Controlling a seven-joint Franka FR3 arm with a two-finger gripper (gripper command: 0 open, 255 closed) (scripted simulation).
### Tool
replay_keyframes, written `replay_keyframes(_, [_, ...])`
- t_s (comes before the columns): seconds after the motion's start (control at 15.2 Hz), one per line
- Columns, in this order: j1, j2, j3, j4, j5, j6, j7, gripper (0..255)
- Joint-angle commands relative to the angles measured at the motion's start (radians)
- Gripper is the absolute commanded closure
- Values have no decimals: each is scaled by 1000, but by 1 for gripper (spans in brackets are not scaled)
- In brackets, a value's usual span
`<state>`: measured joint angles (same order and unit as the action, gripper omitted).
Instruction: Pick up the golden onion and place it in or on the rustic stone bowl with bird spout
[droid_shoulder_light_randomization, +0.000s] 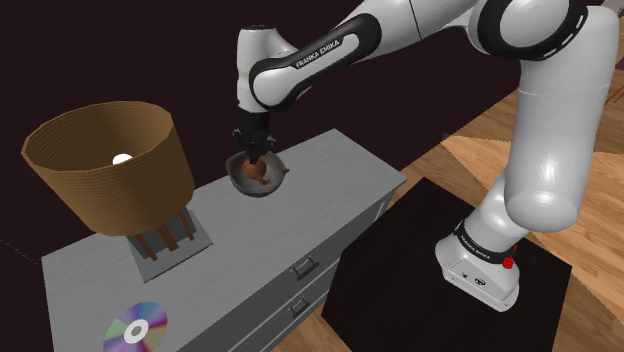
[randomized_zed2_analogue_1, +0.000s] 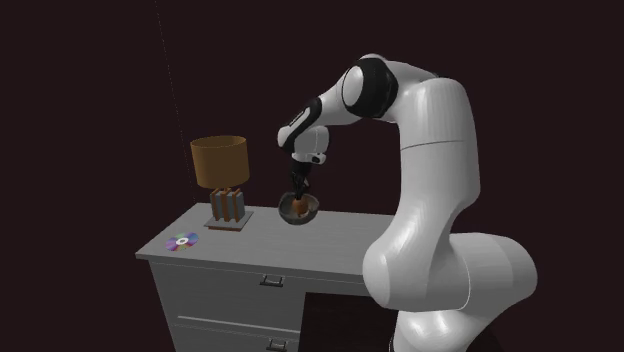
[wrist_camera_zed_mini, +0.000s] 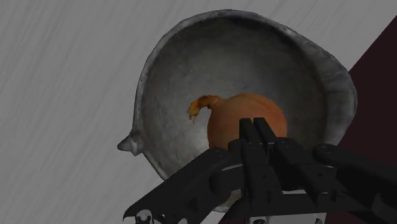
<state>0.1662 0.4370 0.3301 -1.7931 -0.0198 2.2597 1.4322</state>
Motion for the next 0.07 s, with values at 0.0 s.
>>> replay_keyframes(0.0, [-2, -10, 2, 9, 4, -29, -1, 255])
